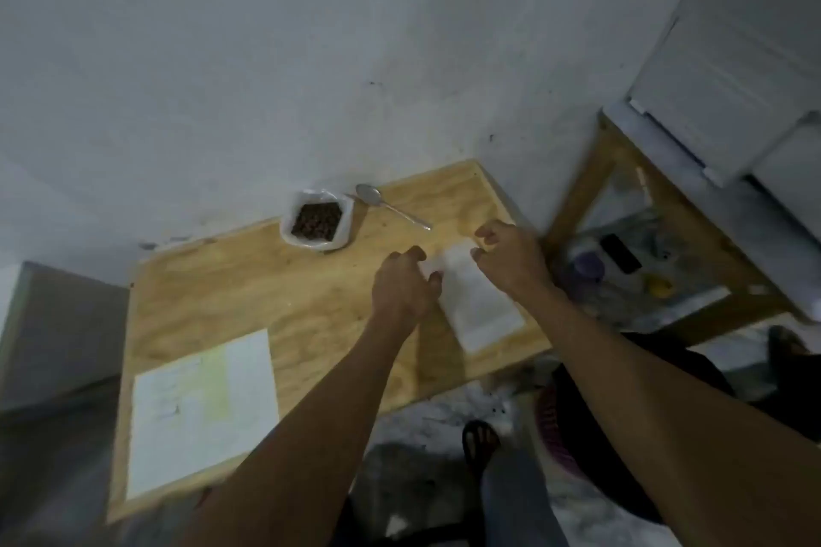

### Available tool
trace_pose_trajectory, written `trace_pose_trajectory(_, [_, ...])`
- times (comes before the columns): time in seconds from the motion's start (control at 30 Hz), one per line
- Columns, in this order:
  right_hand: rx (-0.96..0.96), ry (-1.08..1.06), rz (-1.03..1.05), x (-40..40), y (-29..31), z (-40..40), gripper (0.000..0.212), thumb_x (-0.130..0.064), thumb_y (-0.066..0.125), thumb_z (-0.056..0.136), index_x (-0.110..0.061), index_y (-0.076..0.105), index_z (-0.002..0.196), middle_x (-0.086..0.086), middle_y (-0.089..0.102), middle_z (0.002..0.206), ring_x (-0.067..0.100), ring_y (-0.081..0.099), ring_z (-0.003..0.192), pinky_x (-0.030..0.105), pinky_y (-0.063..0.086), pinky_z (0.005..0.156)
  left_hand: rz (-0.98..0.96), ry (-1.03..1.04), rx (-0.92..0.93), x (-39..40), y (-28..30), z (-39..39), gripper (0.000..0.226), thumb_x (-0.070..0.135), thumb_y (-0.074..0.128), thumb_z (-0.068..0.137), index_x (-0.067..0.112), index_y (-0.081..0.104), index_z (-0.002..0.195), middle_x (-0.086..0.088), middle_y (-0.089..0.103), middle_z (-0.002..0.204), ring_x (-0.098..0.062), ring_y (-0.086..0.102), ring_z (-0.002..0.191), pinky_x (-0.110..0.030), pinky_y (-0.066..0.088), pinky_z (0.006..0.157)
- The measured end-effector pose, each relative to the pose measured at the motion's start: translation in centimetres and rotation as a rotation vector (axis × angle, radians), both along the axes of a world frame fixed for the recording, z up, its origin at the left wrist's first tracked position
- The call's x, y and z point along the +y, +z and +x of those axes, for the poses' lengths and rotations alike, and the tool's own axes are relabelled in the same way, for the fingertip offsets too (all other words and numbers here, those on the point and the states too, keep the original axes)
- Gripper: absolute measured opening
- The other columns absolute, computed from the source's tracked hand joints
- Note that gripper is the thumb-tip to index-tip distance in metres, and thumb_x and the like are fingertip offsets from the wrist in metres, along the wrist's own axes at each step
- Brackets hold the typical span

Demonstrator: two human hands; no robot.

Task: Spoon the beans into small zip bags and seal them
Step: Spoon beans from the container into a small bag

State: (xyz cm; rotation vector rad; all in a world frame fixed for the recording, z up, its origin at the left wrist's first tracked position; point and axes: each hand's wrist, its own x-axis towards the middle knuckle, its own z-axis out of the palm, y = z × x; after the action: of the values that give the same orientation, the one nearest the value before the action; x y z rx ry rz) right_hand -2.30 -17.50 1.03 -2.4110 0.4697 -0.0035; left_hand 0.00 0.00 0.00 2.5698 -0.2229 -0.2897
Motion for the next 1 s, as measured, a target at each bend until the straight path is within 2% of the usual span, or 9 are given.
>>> trace_pose_trajectory(0.2, [0.015, 0.018, -0.11, -0.4, -4.8, -1.1, 0.046, -0.037, 0.075, 0.088, -0.017, 0.066, 0.128, 0.008, 0.066, 0.125, 0.029, 0.064, 0.112, 0.036, 0.055, 0.088, -0.029, 0.068, -0.042, -1.5, -3.8, -1.3, 0.043, 0.038, 0.07, 0.089, 0.012, 0.063, 0.123, -0.015, 0.065, 0.111, -0.034, 0.064, 0.099, -0.035, 0.048, 0.074])
trace_pose_trajectory(0.3, [-0.054, 0.015, -0.136, -0.5, -6.4, -0.9, 0.044, -0.037, 0.077, 0.086, -0.018, 0.067, 0.124, 0.006, 0.068, 0.12, 0.027, 0.065, 0.11, 0.036, 0.055, 0.087, -0.086, 0.102, -0.112, -2.0, -4.6, -1.2, 0.038, 0.034, 0.07, 0.089, 0.01, 0.063, 0.117, -0.014, 0.063, 0.11, -0.034, 0.063, 0.096, -0.036, 0.049, 0.073])
trace_pose_trajectory(0.37, [-0.118, 0.002, -0.157, -0.7, -7.1, -0.7, 0.042, -0.036, 0.076, 0.086, -0.017, 0.069, 0.122, 0.005, 0.069, 0.118, 0.026, 0.065, 0.108, 0.034, 0.054, 0.086, -0.12, 0.109, -0.166, -2.2, -5.1, -1.2, 0.035, 0.032, 0.07, 0.089, 0.009, 0.064, 0.114, -0.013, 0.064, 0.109, -0.033, 0.063, 0.096, -0.039, 0.052, 0.076])
trace_pose_trajectory(0.47, [-0.219, -0.007, -0.222, -0.9, -8.1, -0.5, 0.039, -0.037, 0.075, 0.087, -0.016, 0.072, 0.119, 0.005, 0.072, 0.115, 0.026, 0.067, 0.105, 0.033, 0.053, 0.083, -0.103, 0.115, -0.26, -2.5, -5.7, -1.2, 0.031, 0.031, 0.067, 0.092, 0.008, 0.064, 0.112, -0.013, 0.062, 0.112, -0.032, 0.06, 0.101, -0.039, 0.049, 0.08])
trace_pose_trajectory(0.67, [-0.338, -0.055, -0.294, -0.2, -8.6, -1.4, 0.037, -0.038, 0.07, 0.089, -0.017, 0.075, 0.119, 0.007, 0.076, 0.111, 0.031, 0.068, 0.105, 0.039, 0.058, 0.083, -0.09, 0.105, -0.377, -2.7, -6.1, -2.6, 0.031, 0.034, 0.063, 0.096, 0.006, 0.068, 0.108, -0.013, 0.067, 0.106, -0.031, 0.064, 0.097, -0.038, 0.049, 0.078])
trace_pose_trajectory(0.83, [-0.335, -0.113, -0.349, 0.7, -7.6, -2.1, 0.036, -0.035, 0.065, 0.093, -0.019, 0.074, 0.124, 0.011, 0.076, 0.111, 0.033, 0.067, 0.105, 0.041, 0.055, 0.088, -0.041, 0.122, -0.361, -2.7, -5.5, -3.5, 0.035, 0.036, 0.059, 0.098, 0.008, 0.069, 0.116, -0.015, 0.068, 0.112, -0.034, 0.064, 0.102, -0.04, 0.051, 0.082])
trace_pose_trajectory(1.0, [-0.337, -0.14, -0.35, 1.4, -6.5, -2.2, 0.035, -0.032, 0.065, 0.093, -0.021, 0.072, 0.126, 0.012, 0.075, 0.112, 0.033, 0.065, 0.108, 0.041, 0.052, 0.091, -0.071, 0.142, -0.4, -3.0, -5.0, -3.7, 0.034, 0.034, 0.063, 0.096, 0.008, 0.071, 0.115, -0.014, 0.071, 0.11, -0.034, 0.064, 0.105, -0.043, 0.052, 0.087])
